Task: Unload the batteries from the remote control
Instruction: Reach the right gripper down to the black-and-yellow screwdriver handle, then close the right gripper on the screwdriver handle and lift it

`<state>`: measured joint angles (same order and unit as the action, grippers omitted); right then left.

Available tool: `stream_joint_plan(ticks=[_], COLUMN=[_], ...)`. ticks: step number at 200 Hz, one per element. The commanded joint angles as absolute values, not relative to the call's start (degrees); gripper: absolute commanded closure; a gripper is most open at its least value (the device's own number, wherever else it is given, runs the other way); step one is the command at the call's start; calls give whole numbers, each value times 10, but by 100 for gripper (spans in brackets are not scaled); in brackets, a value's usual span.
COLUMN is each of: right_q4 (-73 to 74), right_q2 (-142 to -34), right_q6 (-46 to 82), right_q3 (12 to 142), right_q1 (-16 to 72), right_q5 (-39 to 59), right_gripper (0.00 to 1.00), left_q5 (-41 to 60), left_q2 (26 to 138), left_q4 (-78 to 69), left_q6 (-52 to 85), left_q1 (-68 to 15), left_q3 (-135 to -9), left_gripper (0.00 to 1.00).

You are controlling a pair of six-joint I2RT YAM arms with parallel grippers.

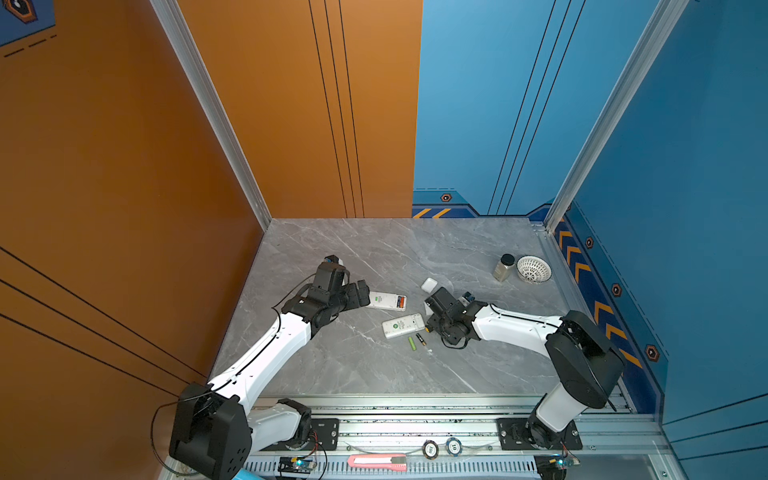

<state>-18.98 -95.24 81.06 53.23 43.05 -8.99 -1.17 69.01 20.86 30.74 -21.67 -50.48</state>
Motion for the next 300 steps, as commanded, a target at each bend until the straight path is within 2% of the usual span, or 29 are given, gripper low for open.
stream_joint_plan(ticks=[1, 28, 84, 128, 164, 187, 225, 238, 249, 273, 300], right_q4=[-178, -179, -211, -241, -265, -241, -248, -242, -238, -225, -223], right_q2=[-951, -963, -949, -921, -894, -874, -866, -868, -872, -874, -871], right_q6=[817, 806, 809, 786, 754, 727, 705, 699, 694, 688, 687], right_q3=[526, 532, 506, 494, 487, 476, 483, 483, 485, 492, 505], right_q1=[422, 417, 416, 417, 413, 412, 406, 406, 405, 406, 419], right_q5=[-100, -95, -103, -108, -117, -113, -106, -97, -92, -83, -82], right_gripper=[48, 51, 64, 77, 80, 73, 73, 70, 66, 51, 43], left_q5=[-36, -41, -40, 3, 57, 73, 81, 84, 86, 87, 88], left_q2=[692, 689, 677, 693, 717, 725, 733, 734, 735, 735, 733], left_q4=[226, 225, 229, 225, 210, 200, 197, 197, 196, 196, 196], left_q6=[282, 280, 273, 278, 302, 318, 319, 319, 319, 319, 318], left_q1=[-230, -240, -250, -253, -254, -255, -258, -258, -258, -258, -258], left_q3=[-526, -525, -532, -550, -569, -570, -568, -569, -570, -570, -569], left_gripper=[2, 2, 2, 2, 2, 2, 2, 2, 2, 2, 2])
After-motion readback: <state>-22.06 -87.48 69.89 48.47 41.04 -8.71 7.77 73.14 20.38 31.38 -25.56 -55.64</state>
